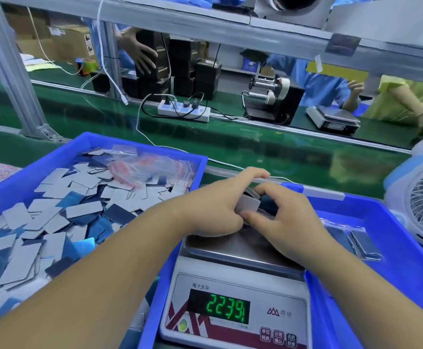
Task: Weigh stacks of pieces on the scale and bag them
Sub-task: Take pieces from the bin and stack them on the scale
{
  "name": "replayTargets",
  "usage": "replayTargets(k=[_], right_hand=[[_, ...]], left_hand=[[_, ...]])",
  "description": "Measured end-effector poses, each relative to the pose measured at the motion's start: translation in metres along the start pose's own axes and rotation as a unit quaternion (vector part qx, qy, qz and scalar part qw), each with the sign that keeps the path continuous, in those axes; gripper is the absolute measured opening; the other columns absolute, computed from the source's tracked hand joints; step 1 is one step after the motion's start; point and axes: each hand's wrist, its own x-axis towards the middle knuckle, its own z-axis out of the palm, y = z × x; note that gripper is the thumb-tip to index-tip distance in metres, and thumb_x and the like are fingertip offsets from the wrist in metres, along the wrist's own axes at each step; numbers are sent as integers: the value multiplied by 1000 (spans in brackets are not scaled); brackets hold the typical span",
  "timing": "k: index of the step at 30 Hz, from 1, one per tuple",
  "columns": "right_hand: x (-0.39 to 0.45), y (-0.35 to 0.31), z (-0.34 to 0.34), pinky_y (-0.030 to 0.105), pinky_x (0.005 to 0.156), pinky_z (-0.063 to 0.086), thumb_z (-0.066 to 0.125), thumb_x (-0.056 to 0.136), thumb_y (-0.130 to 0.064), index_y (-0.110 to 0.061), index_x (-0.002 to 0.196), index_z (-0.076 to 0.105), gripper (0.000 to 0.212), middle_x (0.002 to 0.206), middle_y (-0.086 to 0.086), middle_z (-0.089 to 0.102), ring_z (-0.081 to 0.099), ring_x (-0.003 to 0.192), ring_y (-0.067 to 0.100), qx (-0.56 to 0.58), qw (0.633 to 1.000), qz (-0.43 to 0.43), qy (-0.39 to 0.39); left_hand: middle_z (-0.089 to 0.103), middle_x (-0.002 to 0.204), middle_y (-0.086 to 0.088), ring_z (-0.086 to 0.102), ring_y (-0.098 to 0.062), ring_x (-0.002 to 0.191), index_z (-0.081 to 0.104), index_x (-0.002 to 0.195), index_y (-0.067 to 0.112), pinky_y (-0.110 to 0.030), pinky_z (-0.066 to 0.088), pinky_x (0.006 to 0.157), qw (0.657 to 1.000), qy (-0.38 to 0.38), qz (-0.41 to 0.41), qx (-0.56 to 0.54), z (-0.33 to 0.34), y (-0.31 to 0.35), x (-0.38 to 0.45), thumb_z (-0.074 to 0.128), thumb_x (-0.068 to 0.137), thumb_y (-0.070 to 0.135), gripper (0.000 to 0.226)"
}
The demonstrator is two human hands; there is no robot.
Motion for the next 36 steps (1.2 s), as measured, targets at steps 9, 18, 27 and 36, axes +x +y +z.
replayTargets(k=[9, 18, 27, 36], right_hand=[[-2, 3, -3, 6, 69, 40, 70, 77, -42, -49, 94, 52, 27, 99, -37, 59, 58, 90, -9, 5, 999, 0, -37], [-2, 7, -3, 6, 72, 40, 73, 81, -36, -41, 117, 57, 40, 95, -30, 63, 56, 91, -11, -15, 999, 29, -26], [3, 13, -18, 20, 74, 39, 45, 91, -21, -27, 92, 63, 19, 83, -2, 51, 50, 88, 12, -32, 998, 33, -48], [1, 17, -26, 15, 64, 41, 69, 87, -6, -32, 87, 74, 27, 70, -8, 57, 56, 67, 8, -7, 998, -14, 61]], left_hand=[[57, 128, 24, 53, 8, 113, 47, 134, 40, -15, 43, 96, 999, 14, 33, -23, -1, -8, 0, 66, 91, 13, 55], [61, 114, 25, 56, 12, 101, 49, 135, 41, -5, 40, 81, 997, 80, 7, -2, 3, -18, 7, 67, 89, 22, 53], [33, 156, 20, 30, -7, 143, 14, 148, 57, -32, 30, 115, 998, 27, 17, 61, 8, -18, 6, 60, 96, 29, 74], [50, 110, 44, 47, 18, 105, 40, 134, 55, 1, 37, 79, 999, 46, 27, 7, -3, -22, 3, 61, 95, 19, 57]])
